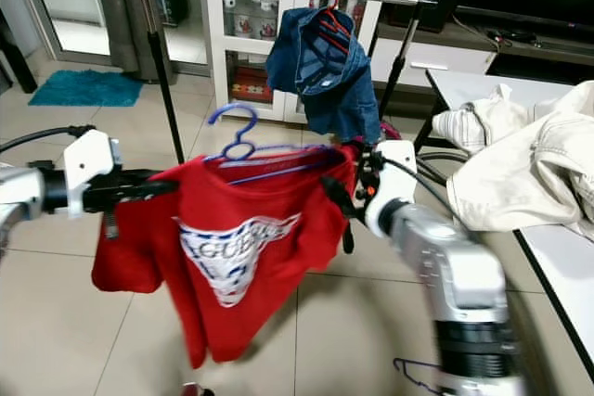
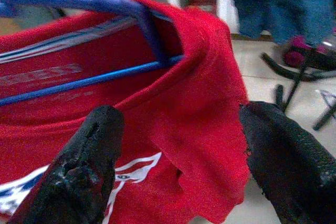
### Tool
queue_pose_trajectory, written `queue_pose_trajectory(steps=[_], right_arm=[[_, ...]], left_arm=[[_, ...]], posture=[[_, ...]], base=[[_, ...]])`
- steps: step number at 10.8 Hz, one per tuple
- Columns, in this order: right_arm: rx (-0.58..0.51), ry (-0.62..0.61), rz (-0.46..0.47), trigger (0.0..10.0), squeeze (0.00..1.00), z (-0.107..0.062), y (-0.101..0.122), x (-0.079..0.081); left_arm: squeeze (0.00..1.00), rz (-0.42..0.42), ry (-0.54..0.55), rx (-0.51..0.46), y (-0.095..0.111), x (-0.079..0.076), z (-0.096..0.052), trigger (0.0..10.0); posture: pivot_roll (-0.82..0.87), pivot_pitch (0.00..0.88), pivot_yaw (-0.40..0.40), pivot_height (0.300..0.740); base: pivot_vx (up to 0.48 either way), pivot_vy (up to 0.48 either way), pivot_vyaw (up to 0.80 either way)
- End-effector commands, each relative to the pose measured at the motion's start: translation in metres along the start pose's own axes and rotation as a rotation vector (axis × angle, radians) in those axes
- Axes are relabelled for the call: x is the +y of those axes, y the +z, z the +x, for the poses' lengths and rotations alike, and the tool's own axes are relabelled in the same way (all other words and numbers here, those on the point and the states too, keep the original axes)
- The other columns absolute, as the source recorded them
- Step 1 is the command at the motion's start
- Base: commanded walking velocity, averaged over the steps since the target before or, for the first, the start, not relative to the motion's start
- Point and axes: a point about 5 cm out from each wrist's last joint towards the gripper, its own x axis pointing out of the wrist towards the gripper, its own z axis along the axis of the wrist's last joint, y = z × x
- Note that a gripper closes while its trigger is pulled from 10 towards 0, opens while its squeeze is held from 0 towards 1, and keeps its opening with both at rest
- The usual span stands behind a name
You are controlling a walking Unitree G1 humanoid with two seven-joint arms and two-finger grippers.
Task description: Hang hanger
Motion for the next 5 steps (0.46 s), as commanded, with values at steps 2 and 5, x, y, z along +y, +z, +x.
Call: queue_pose_trajectory(steps=[2, 5], right_arm=[[-0.037, -0.085, 0.033, 2.4, 0.0, 0.003, 0.009, -0.008], [-0.117, -0.077, 0.096, 2.7, 0.0, 0.008, 0.024, -0.005]], left_arm=[[0.0, 0.008, 0.01, -0.056, 0.01, -0.001, 0.002, 0.0], [0.0, -0.004, 0.006, -0.062, 0.011, -0.006, 0.003, 0.0]], posture=[[-0.02, 0.0, -0.057, 0.74], [-0.01, 0.0, -0.069, 0.74]], base=[[0.0, 0.0, 0.0], [0.0, 0.0, 0.0]])
